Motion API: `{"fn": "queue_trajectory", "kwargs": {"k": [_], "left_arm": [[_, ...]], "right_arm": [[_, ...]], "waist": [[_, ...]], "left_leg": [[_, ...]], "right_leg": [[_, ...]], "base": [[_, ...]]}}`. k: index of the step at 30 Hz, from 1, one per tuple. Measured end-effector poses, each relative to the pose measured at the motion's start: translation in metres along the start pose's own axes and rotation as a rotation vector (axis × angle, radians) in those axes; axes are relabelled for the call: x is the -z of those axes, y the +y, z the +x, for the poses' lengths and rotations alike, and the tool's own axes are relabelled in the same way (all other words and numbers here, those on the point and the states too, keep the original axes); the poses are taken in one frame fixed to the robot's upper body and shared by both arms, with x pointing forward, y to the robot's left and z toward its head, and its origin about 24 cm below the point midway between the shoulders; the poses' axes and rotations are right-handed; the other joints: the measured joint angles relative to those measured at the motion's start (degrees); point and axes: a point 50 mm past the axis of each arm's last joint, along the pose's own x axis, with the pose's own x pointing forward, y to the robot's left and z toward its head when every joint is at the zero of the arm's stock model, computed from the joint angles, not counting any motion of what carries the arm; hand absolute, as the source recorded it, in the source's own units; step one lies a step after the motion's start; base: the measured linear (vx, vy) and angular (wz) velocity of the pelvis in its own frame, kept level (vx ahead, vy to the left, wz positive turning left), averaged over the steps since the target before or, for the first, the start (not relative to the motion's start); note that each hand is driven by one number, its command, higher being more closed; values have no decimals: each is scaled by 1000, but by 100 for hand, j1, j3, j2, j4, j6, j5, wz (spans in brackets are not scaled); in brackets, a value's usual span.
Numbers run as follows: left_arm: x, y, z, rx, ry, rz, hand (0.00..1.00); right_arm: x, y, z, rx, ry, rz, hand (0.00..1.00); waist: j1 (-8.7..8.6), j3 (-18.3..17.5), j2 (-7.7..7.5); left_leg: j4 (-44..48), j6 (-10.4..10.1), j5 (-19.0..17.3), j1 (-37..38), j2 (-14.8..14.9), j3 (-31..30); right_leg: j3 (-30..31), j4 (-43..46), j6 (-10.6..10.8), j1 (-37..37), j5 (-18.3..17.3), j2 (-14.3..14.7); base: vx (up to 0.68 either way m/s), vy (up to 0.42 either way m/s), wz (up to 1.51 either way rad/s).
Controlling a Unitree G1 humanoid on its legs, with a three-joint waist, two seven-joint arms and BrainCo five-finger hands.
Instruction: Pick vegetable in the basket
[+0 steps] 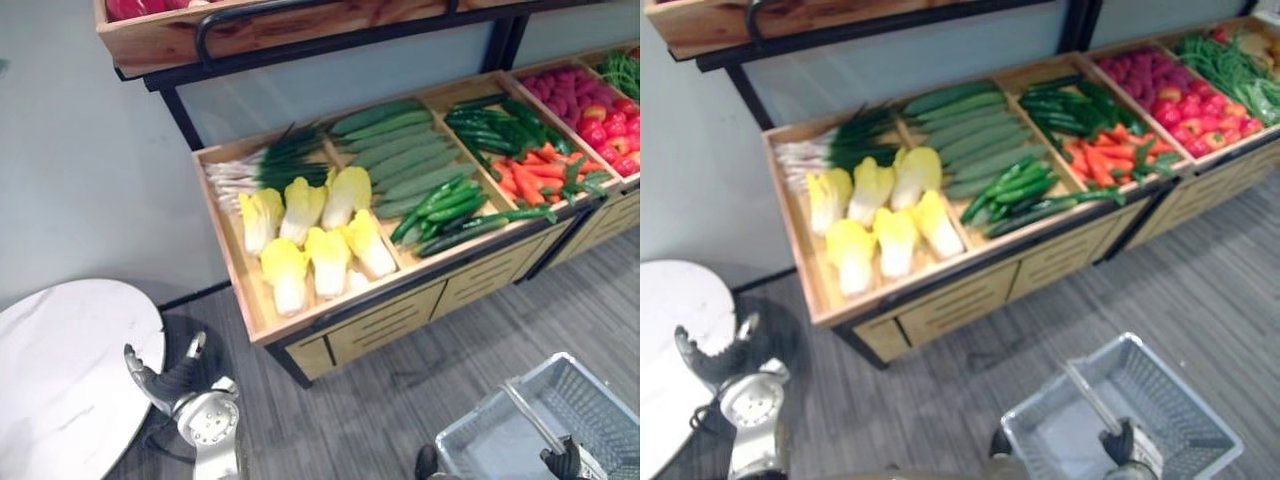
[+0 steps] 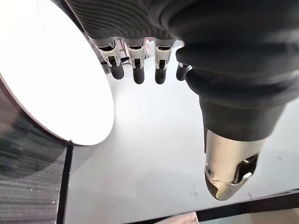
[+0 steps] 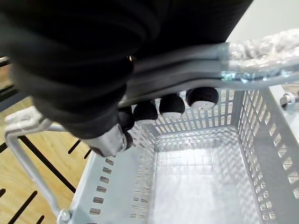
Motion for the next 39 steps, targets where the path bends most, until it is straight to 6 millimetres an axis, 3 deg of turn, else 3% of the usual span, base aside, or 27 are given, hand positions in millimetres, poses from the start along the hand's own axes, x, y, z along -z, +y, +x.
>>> {"fn": "queue_trajectory", "kwargs": {"k": [2, 7, 9, 14, 17, 24, 39], "left_arm": [[-3, -1, 5, -6, -6, 12, 0], [-10, -9, 15, -21, -43, 31, 0], [-12, -13, 17, -19, -49, 28, 0], [-10, -18, 21, -22, -24, 47, 0], [-9, -20, 22, -31, -13, 60, 0], [-4, -26, 32, -48, 12, 102, 0], [-14, -43, 42, -58, 19, 106, 0]], "right_arm": [[-4, 0, 1, -2, -19, -16, 100], [-8, 1, 2, -7, -39, -33, 100], [-8, 1, 2, -7, -40, -34, 100], [-8, 0, 2, -8, -49, -43, 100], [-11, -1, 3, -12, -74, -61, 100], [-17, -3, 4, -4, -115, -59, 100], [-34, -4, 6, -6, -210, -81, 100]], "waist": [[-132, 1, -1], [-140, 9, -6], [-252, 20, -24], [-306, 48, -53], [-423, 53, -61], [-454, 117, -51], [-604, 271, -28]], "left_leg": [[24, -3, -33, 3, 5, 39], [66, -35, -100, 93, 42, 334], [65, -39, -103, 95, 48, 334], [65, -57, -128, 103, 61, 491], [66, -72, -140, 116, 71, 542], [77, -110, -199, 166, 105, 798], [134, -123, -209, -45, 87, 963]], "right_leg": [[51, -2, 5, -8, 3, 5], [344, -3, -8, -114, 36, 60], [347, -4, -8, -117, 36, 66], [494, -4, -31, -205, 61, 91], [537, -5, -31, -218, 61, 107], [790, -28, -41, -323, 92, 183], [1057, 1, -82, -690, 131, 215]], "base": [[-20, -2, -15], [4, -6, -29], [4, -3, -6], [-3, -9, -17], [-7, -8, -7], [-26, -22, -20], [0, -28, -11]]}}
